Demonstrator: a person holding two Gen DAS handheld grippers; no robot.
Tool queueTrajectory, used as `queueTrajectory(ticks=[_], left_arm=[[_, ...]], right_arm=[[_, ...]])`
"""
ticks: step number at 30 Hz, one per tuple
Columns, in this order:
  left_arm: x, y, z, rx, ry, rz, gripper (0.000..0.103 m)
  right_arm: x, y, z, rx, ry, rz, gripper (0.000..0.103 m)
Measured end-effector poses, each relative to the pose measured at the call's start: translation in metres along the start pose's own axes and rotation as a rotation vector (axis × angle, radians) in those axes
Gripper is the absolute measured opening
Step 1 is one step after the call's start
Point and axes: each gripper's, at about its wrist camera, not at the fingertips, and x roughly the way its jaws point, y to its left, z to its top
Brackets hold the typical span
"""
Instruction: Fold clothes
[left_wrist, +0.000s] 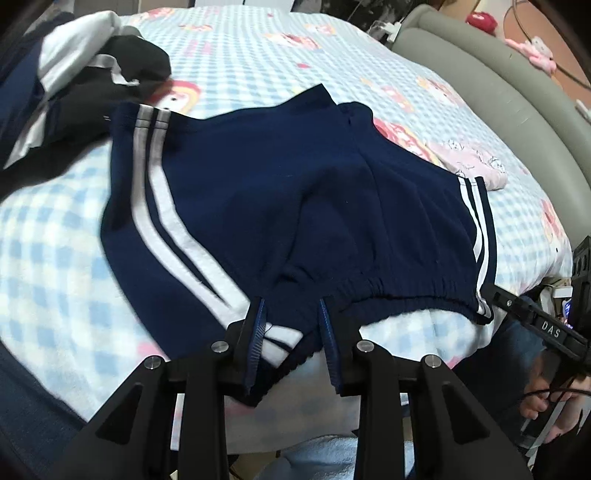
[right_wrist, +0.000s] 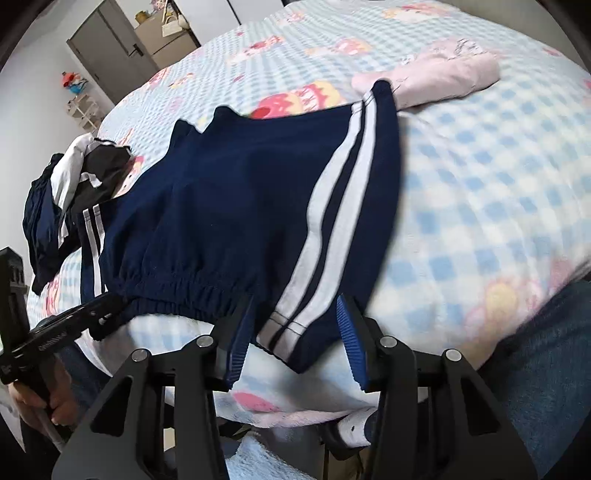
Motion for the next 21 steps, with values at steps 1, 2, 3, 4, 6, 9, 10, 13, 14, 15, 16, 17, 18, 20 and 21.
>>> queueTrajectory(ticks=[1, 2, 3, 4, 6, 9, 10, 13, 14, 15, 16, 17, 18, 20, 21], left_arm=[[-0.002, -0.001, -0.001, 0.005, 0.0, 0.001, 0.038], [-0.003, -0.002, -0.002, 0.011, 0.0, 0.002, 0.044], [-0.001, -0.005, -0.003, 0.03, 0.006, 0.011, 0.045], [0.002, -0.007, -0.003, 0.044, 0.011, 0.037, 0.046], [0.008, -0.011, -0.004, 0.073, 0.021, 0.088, 0.045], [0.007, -0.01, -0.004, 0.083, 0.019, 0.097, 0.038], [0.005, -0.009, -0.003, 0.079, 0.019, 0.082, 0.027], [-0.001, -0.006, -0.002, 0.068, 0.02, 0.04, 0.014], [-0.003, -0.005, -0.001, 0.064, 0.02, 0.026, 0.014], [-0.005, -0.003, -0.001, 0.06, 0.02, 0.011, 0.014], [-0.007, -0.002, 0.0, 0.056, 0.02, -0.003, 0.014], [-0.009, -0.001, 0.0, 0.052, 0.02, -0.017, 0.018], [-0.011, 0.0, 0.001, 0.048, 0.02, -0.031, 0.018], [-0.015, 0.002, 0.002, 0.041, 0.021, -0.06, 0.022], [-0.017, 0.004, 0.003, 0.036, 0.02, -0.072, 0.025]], right_arm=[[-0.003, -0.001, 0.0, -0.003, -0.009, -0.007, 0.046], [-0.003, -0.001, 0.0, -0.009, -0.012, -0.009, 0.047], [-0.003, -0.001, 0.001, -0.015, -0.014, -0.01, 0.048], [-0.003, -0.001, 0.001, -0.021, -0.016, -0.011, 0.048], [0.0, -0.003, 0.001, -0.013, -0.002, -0.021, 0.048], [0.001, -0.004, 0.001, -0.011, 0.003, -0.045, 0.048], [0.0, -0.004, 0.001, -0.013, 0.003, -0.055, 0.048], [0.0, -0.011, 0.0, 0.003, 0.007, -0.077, 0.048], [0.001, -0.014, 0.0, 0.022, 0.01, -0.065, 0.048], [0.001, -0.018, -0.001, 0.04, 0.014, -0.052, 0.048], [0.0, -0.017, 0.0, 0.037, 0.008, -0.051, 0.048], [-0.002, -0.016, 0.0, 0.033, 0.002, -0.05, 0.048], [-0.004, -0.015, 0.001, 0.029, -0.004, -0.049, 0.048], [-0.006, -0.013, 0.003, 0.019, -0.014, -0.039, 0.048], [-0.006, -0.012, 0.005, 0.015, -0.013, -0.037, 0.048]])
